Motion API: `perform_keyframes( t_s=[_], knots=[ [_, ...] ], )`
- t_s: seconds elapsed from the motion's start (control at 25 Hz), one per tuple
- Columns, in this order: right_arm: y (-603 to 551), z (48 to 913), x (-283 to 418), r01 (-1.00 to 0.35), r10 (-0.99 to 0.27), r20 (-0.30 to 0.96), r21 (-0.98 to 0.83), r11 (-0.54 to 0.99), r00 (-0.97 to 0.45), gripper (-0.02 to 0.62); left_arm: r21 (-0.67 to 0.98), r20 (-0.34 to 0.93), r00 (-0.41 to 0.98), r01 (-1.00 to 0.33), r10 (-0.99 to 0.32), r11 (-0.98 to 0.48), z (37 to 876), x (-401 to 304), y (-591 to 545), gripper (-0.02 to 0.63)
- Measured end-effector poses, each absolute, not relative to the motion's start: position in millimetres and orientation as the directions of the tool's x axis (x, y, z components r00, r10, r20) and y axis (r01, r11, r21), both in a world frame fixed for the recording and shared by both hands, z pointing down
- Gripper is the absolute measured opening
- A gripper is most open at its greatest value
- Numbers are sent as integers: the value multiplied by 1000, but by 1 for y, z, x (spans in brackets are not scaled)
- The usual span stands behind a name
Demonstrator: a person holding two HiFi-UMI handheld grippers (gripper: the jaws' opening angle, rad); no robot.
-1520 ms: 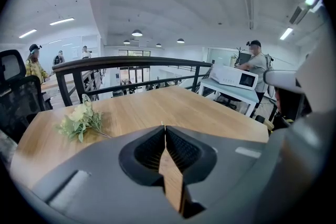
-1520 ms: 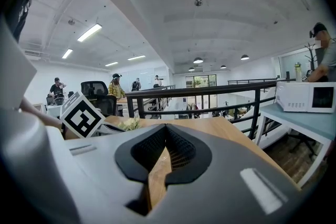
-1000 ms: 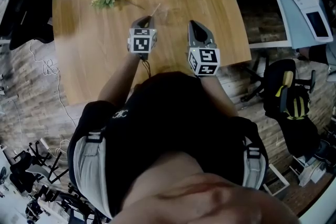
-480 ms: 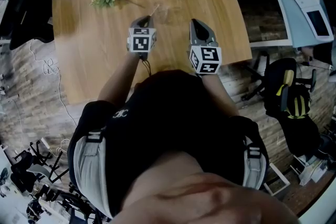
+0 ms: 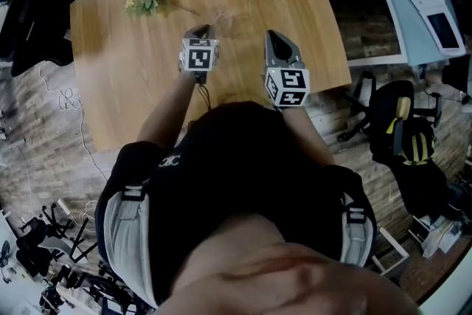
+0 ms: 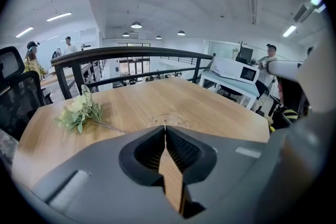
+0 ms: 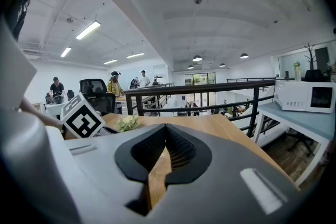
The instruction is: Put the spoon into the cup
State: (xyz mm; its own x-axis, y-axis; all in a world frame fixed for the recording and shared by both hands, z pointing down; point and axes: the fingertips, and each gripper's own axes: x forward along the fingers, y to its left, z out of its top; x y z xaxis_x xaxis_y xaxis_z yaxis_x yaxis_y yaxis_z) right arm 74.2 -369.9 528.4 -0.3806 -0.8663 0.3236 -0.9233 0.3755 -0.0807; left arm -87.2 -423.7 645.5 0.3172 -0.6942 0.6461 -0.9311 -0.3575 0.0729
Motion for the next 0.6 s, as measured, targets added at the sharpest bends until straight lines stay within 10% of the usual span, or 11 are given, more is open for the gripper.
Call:
perform_keyframes(
  t_s=[0.6],
  knots=[
    [-369, 533, 76, -928, -864, 344, -87, 361, -368, 0, 83, 706, 300, -934, -641, -347, 673, -93, -434, 18]
  ],
)
